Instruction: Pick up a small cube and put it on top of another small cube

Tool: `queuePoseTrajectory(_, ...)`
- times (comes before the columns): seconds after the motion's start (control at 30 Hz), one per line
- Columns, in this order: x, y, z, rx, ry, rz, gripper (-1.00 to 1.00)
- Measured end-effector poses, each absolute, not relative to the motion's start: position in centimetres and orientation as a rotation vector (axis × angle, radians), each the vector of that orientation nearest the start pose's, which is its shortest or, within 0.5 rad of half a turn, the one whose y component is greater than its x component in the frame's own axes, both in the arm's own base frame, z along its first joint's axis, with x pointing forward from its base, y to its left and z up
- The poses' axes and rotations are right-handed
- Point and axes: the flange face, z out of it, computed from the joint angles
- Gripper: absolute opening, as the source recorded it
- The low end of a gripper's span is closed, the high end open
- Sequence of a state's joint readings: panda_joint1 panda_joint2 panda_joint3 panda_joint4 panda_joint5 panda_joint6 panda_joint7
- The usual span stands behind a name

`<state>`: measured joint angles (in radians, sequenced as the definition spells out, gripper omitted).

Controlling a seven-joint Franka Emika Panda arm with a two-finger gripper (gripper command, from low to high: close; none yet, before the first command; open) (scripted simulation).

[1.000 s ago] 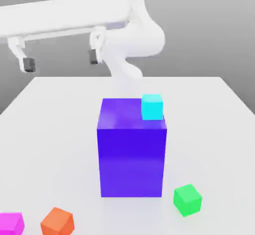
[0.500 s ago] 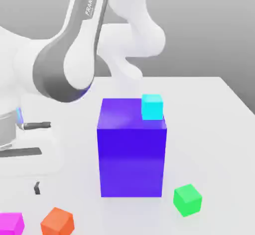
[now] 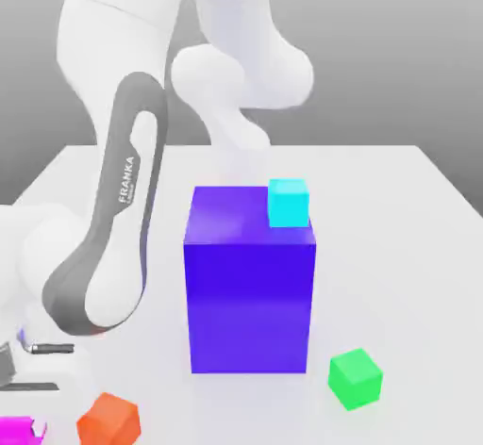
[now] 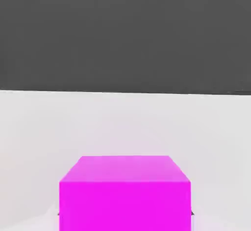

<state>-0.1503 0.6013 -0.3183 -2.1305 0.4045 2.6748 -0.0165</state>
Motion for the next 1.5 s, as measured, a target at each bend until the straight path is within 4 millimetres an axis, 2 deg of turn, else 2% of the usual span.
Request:
queuePoseTrajectory(0.13, 49.3, -26.8, 18.4, -2.915, 1.155, 0.002, -1.0)
queuePoseTrajectory(0.5, 51.0, -18.3, 19.9, -2.898, 0.399, -0.061, -1.0)
queuePoseTrajectory(0.9, 52.0, -8.8, 25.4, -2.782, -0.45, -0.274, -1.0)
queuePoseTrajectory(1.23, 51.3, -0.9, 30.3, -2.595, -1.174, -0.435, -1.0)
queuePoseTrajectory(1.5, 49.5, 4.8, 32.6, -2.367, -1.739, -0.484, -1.0)
